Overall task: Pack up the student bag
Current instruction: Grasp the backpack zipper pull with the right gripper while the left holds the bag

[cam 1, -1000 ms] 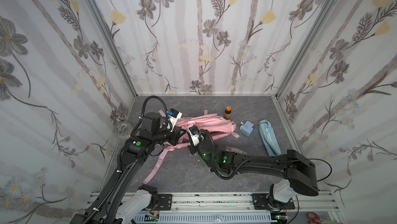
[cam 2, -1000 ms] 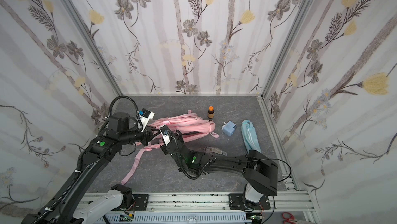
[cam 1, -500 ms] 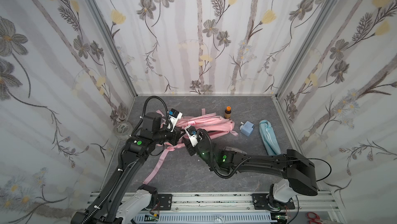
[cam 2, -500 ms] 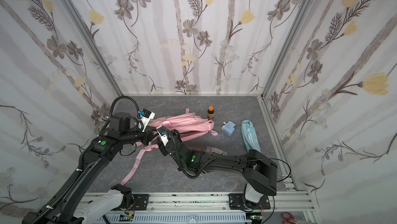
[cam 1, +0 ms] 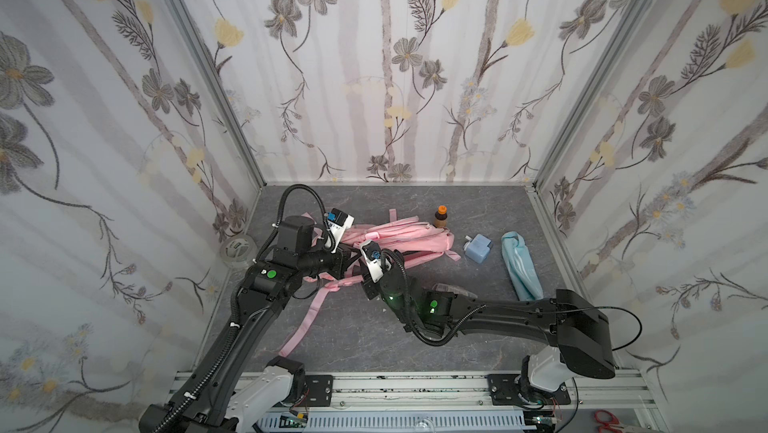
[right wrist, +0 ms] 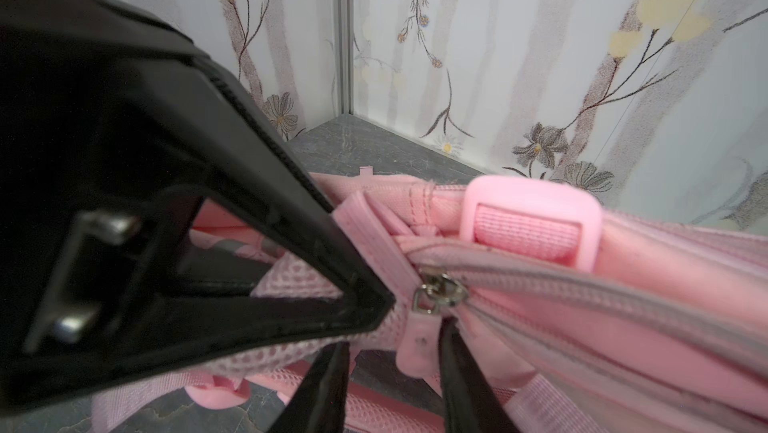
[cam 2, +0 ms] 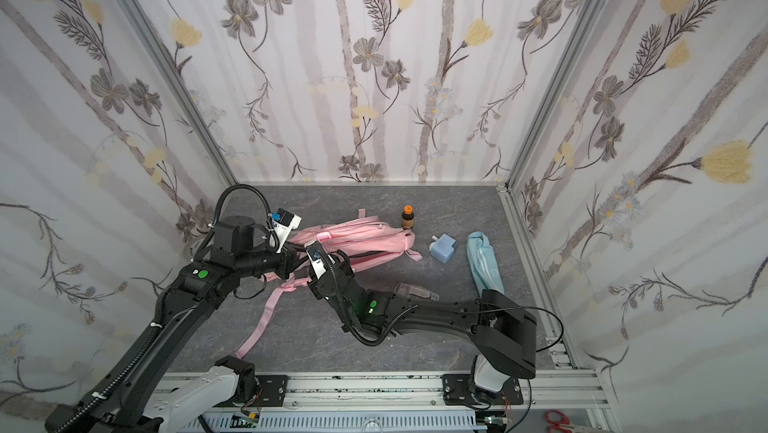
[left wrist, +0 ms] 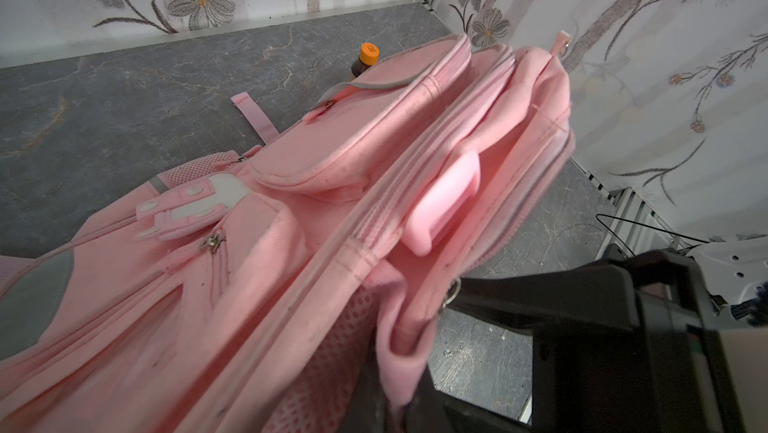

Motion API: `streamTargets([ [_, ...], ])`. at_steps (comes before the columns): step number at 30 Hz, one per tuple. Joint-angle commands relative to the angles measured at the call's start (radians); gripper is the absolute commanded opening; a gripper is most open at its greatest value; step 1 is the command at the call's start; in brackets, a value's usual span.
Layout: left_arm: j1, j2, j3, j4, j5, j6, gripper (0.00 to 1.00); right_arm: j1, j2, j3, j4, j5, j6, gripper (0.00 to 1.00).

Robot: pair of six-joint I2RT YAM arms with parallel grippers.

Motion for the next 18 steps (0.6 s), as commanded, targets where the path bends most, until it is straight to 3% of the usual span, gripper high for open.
streamTargets([
  [1,-0.001,-0.003,0.006,0.089,0.051,-0.015,0.00,0.012,-0.024,-0.020,0.056,0.066,0.006,0.38],
  [7,-0.001,-0.002,0.005,0.090,0.049,-0.020,0.00,0.020,-0.030,-0.038,0.089,0.059,-0.021,0.31],
  [11,0.000,-0.002,0.001,0.094,0.051,-0.033,0.00,0.019,-0.012,-0.025,0.106,0.039,-0.038,0.19],
  [18,0.000,-0.012,-0.006,0.088,0.052,-0.042,0.00,0.001,0.014,0.003,0.096,0.012,-0.025,0.20],
])
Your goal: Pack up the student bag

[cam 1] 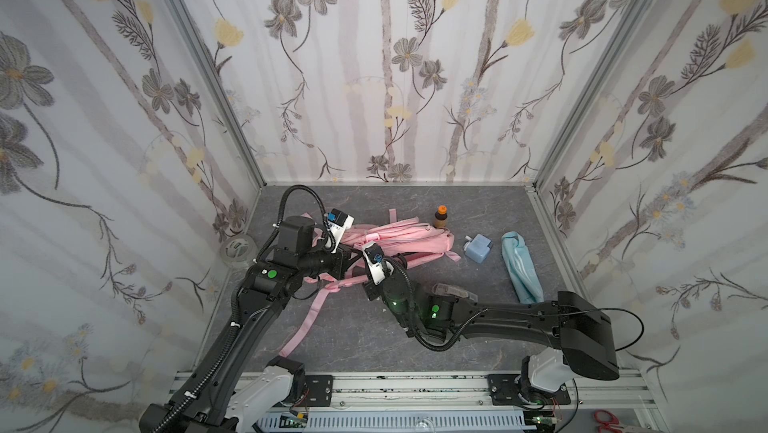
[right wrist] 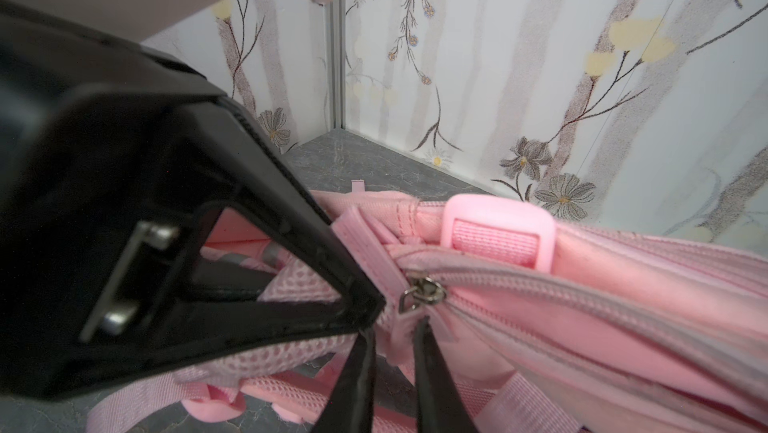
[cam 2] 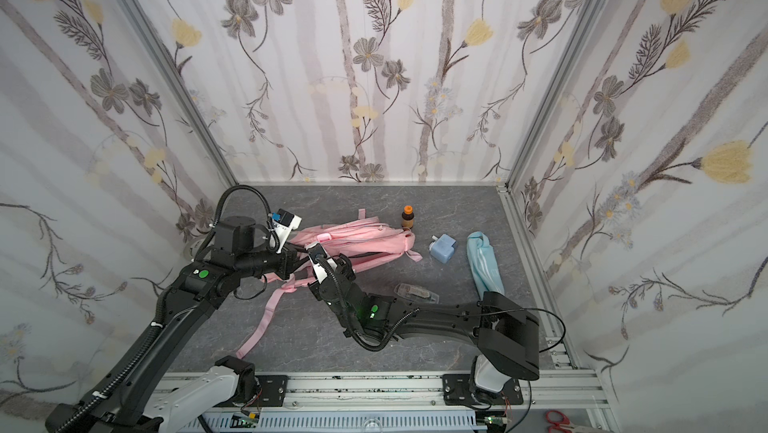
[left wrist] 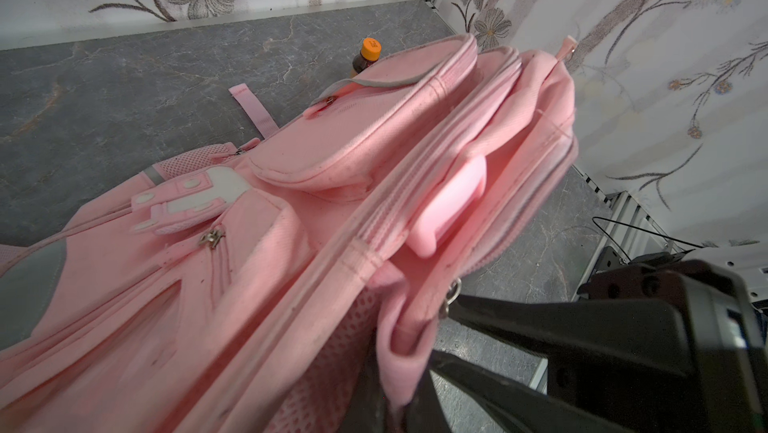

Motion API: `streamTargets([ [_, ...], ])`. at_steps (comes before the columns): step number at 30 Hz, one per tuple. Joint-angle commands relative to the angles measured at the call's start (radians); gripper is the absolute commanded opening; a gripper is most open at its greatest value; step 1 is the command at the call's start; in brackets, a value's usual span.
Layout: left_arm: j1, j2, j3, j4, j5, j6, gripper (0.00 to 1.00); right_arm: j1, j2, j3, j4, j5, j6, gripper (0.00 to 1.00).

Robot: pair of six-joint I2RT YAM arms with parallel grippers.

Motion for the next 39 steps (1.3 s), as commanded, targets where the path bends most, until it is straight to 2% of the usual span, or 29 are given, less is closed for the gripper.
streamTargets([
  [1,-0.002,-0.014,-0.003,0.091,0.059,-0.021,0.00,-0.014,0.012,0.017,0.027,-0.021,0.017,0.20],
  [6,-0.002,-0.021,-0.004,0.087,0.065,-0.024,0.00,-0.033,0.011,0.015,0.014,-0.044,0.033,0.20],
  [7,-0.002,-0.022,-0.004,0.087,0.065,-0.025,0.00,-0.036,0.010,0.014,0.016,-0.058,0.034,0.18],
  [9,-0.002,-0.022,-0.006,0.088,0.064,-0.026,0.00,-0.039,0.012,0.015,0.019,-0.091,0.032,0.08],
  [11,-0.001,-0.022,-0.006,0.090,0.059,-0.028,0.00,-0.039,0.015,0.021,0.013,-0.105,0.032,0.05],
  [14,-0.001,-0.021,-0.006,0.094,0.052,-0.034,0.00,-0.040,0.018,0.028,-0.007,-0.133,0.032,0.09],
  [19,-0.001,-0.018,-0.007,0.112,0.056,-0.051,0.00,-0.038,0.022,0.031,-0.016,-0.203,0.019,0.25],
  [23,-0.001,-0.007,-0.004,0.130,0.058,-0.063,0.00,-0.036,0.029,0.043,-0.020,-0.228,0.001,0.26],
  [30,-0.003,-0.007,-0.004,0.138,0.040,-0.078,0.00,-0.036,0.044,0.078,-0.065,-0.261,-0.016,0.10],
  [35,-0.001,-0.022,-0.007,0.106,-0.062,-0.053,0.00,-0.038,-0.012,0.060,-0.096,-0.311,0.002,0.00],
  [37,-0.002,-0.032,-0.015,0.107,-0.086,-0.045,0.00,-0.042,-0.038,0.043,-0.104,-0.353,0.025,0.00],
  [39,-0.001,-0.045,-0.028,0.114,-0.115,-0.042,0.00,-0.067,-0.060,0.025,-0.108,-0.473,0.072,0.00],
])
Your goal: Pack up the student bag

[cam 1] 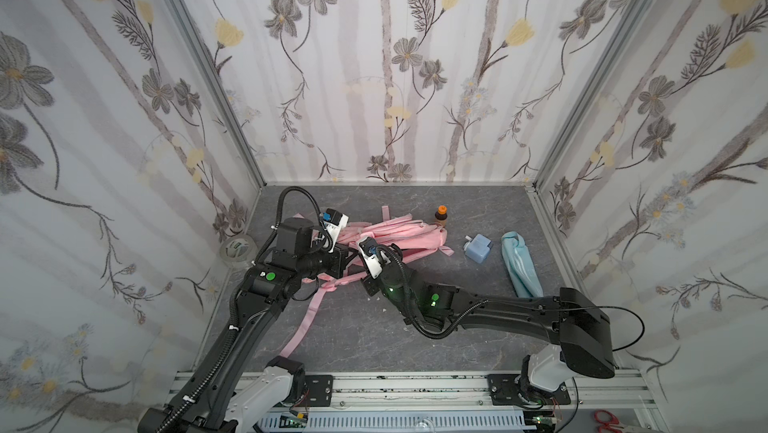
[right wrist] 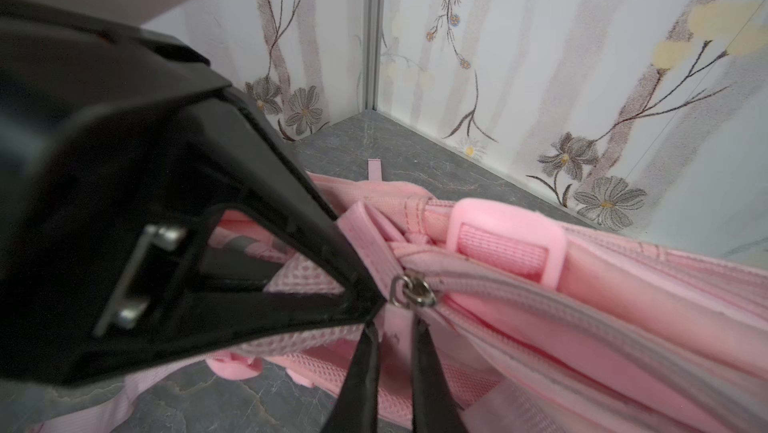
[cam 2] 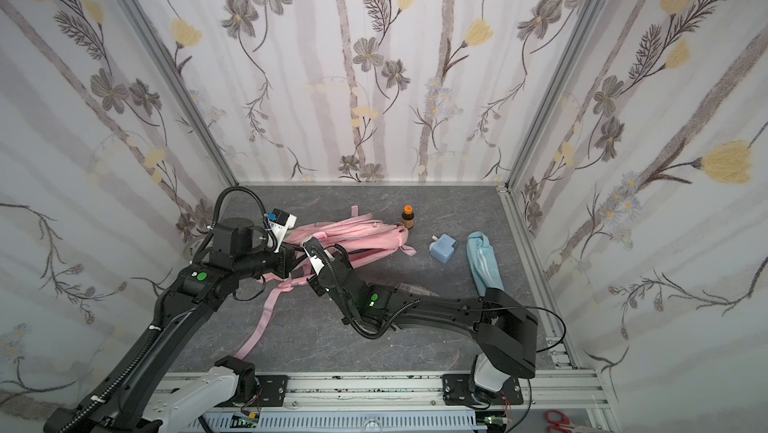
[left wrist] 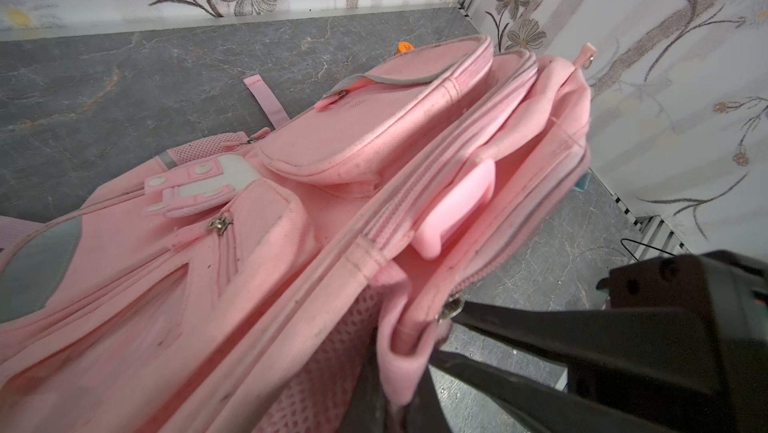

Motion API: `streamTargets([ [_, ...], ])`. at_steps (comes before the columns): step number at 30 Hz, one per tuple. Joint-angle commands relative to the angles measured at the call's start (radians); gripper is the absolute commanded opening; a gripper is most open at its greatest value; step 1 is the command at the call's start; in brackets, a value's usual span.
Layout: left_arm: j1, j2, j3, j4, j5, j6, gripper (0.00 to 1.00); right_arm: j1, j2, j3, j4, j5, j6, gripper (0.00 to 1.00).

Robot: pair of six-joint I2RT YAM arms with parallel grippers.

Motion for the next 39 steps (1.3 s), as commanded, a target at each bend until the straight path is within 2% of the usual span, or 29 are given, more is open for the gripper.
streamTargets([
  [1,-0.001,-0.019,-0.013,0.116,-0.039,0.006,0.00,-0.023,-0.033,-0.023,0.033,-0.293,0.084,0.00],
  [5,-0.001,-0.027,-0.022,0.130,-0.091,0.011,0.00,-0.075,-0.056,-0.094,0.138,-0.545,0.218,0.00],
  [11,-0.001,-0.028,-0.040,0.203,-0.075,-0.025,0.00,-0.119,-0.053,-0.207,0.393,-0.736,0.416,0.00],
  [15,-0.001,-0.035,-0.062,0.240,-0.110,-0.033,0.00,-0.176,0.000,-0.268,0.666,-0.893,0.660,0.00],
  [21,-0.001,-0.046,-0.093,0.250,-0.155,0.000,0.00,-0.216,0.069,-0.417,1.147,-0.924,0.910,0.00],
  [25,-0.002,-0.058,-0.108,0.239,-0.179,0.015,0.00,-0.224,0.074,-0.470,1.285,-0.911,0.957,0.00],
  [32,0.001,-0.070,-0.119,0.236,-0.215,0.025,0.00,-0.249,0.020,-0.551,1.296,-0.847,0.951,0.00],
  [33,0.000,-0.072,-0.118,0.235,-0.210,0.021,0.00,-0.251,0.002,-0.545,1.243,-0.856,0.924,0.00],
  [35,0.000,-0.070,-0.111,0.236,-0.175,0.008,0.00,-0.244,-0.050,-0.491,1.000,-0.853,0.834,0.00],
  [37,-0.001,-0.072,-0.106,0.242,-0.156,-0.008,0.00,-0.219,-0.103,-0.425,0.761,-0.833,0.672,0.00],
  [39,0.000,-0.078,-0.109,0.243,-0.163,-0.012,0.00,-0.213,-0.132,-0.416,0.668,-0.781,0.605,0.00],
])
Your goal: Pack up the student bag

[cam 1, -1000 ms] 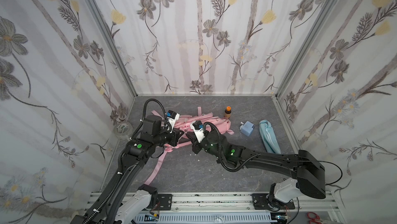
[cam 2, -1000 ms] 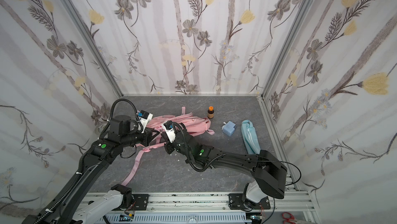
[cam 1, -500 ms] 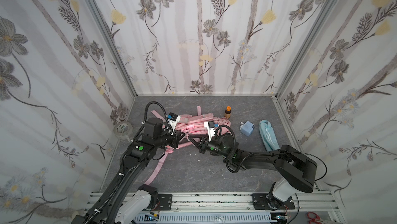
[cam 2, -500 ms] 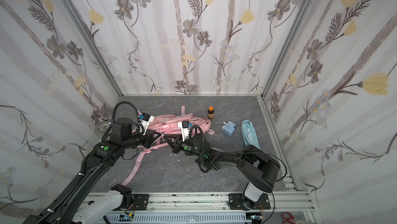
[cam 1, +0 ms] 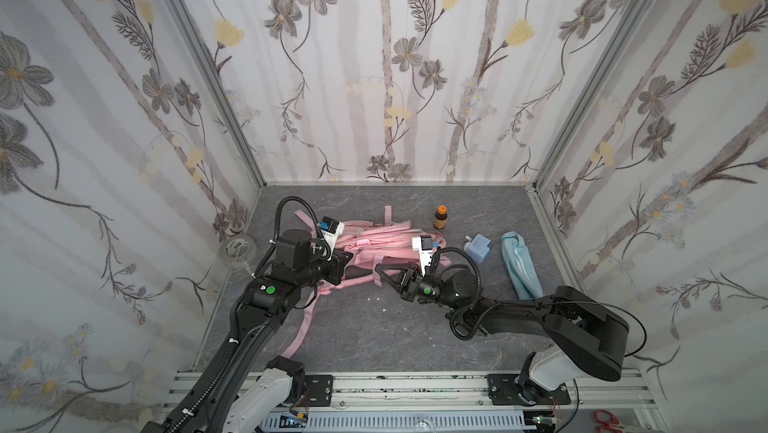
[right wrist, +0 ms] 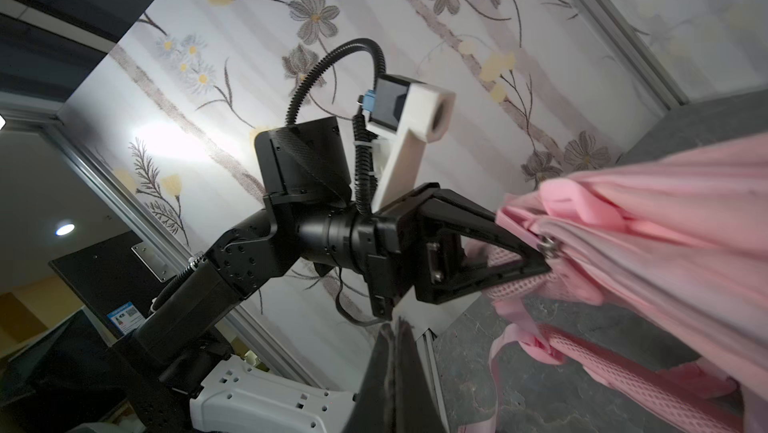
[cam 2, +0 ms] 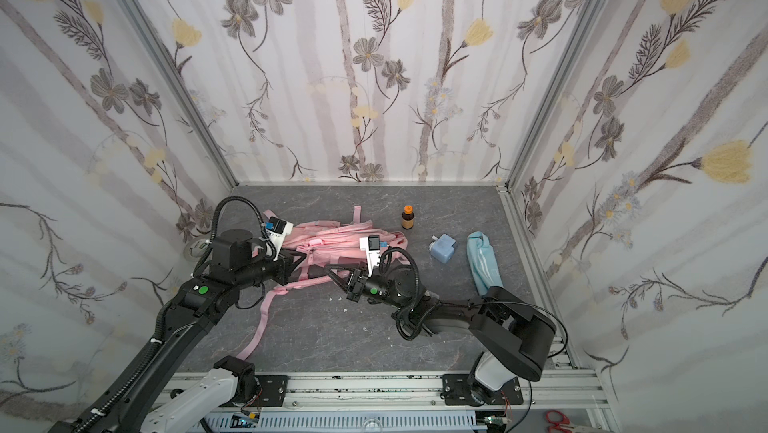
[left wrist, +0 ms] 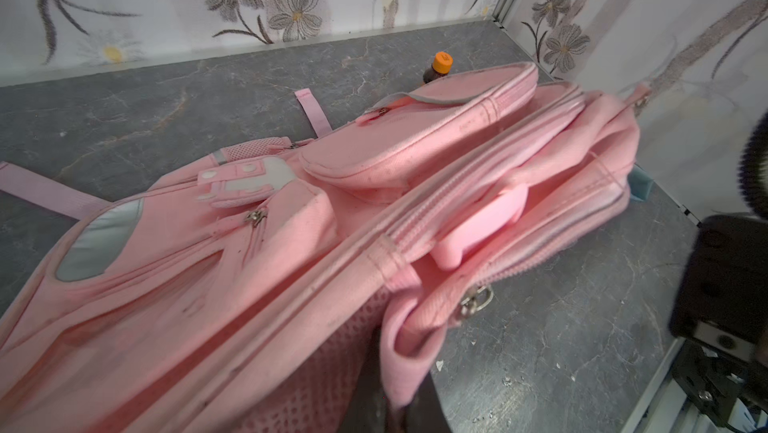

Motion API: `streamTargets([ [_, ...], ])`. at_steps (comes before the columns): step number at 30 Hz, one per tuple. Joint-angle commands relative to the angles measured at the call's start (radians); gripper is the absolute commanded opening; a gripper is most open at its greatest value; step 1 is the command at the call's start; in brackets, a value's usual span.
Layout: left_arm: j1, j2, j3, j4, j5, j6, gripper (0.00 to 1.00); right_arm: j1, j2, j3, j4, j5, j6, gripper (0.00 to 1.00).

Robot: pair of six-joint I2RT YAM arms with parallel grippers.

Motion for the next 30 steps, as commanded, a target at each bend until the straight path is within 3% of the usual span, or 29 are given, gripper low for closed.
streamTargets([
  [1,0.000,-0.011,0.012,0.116,-0.042,-0.041,0.00,0.007,-0.060,0.015,-0.231,0.048,-0.179,0.00],
  [2,0.000,-0.013,0.014,0.109,-0.045,-0.044,0.00,0.008,-0.072,0.033,-0.287,0.078,-0.206,0.00],
  [4,0.000,-0.009,0.029,0.091,-0.046,-0.061,0.00,0.042,-0.086,0.152,-0.554,0.217,-0.325,0.14],
  [6,-0.001,-0.005,0.042,0.081,-0.037,-0.080,0.00,0.095,-0.058,0.278,-0.787,0.379,-0.474,0.19],
  [7,0.000,-0.004,0.049,0.081,-0.028,-0.091,0.00,0.118,-0.041,0.337,-0.861,0.476,-0.521,0.25],
  [9,-0.001,-0.001,0.063,0.077,-0.011,-0.115,0.00,0.137,0.030,0.408,-0.920,0.583,-0.579,0.27],
  [15,0.000,-0.009,0.091,0.053,0.004,-0.165,0.00,0.175,0.144,0.491,-0.908,0.777,-0.706,0.29],
  [22,0.000,-0.022,0.101,0.013,0.025,-0.174,0.00,0.179,0.174,0.464,-0.841,0.915,-0.727,0.37],
  [27,0.000,-0.025,0.096,0.007,0.034,-0.192,0.00,0.188,0.198,0.477,-0.791,0.920,-0.743,0.23],
  [30,-0.001,-0.028,0.091,0.005,0.037,-0.199,0.00,0.203,0.198,0.465,-0.732,0.932,-0.763,0.20],
])
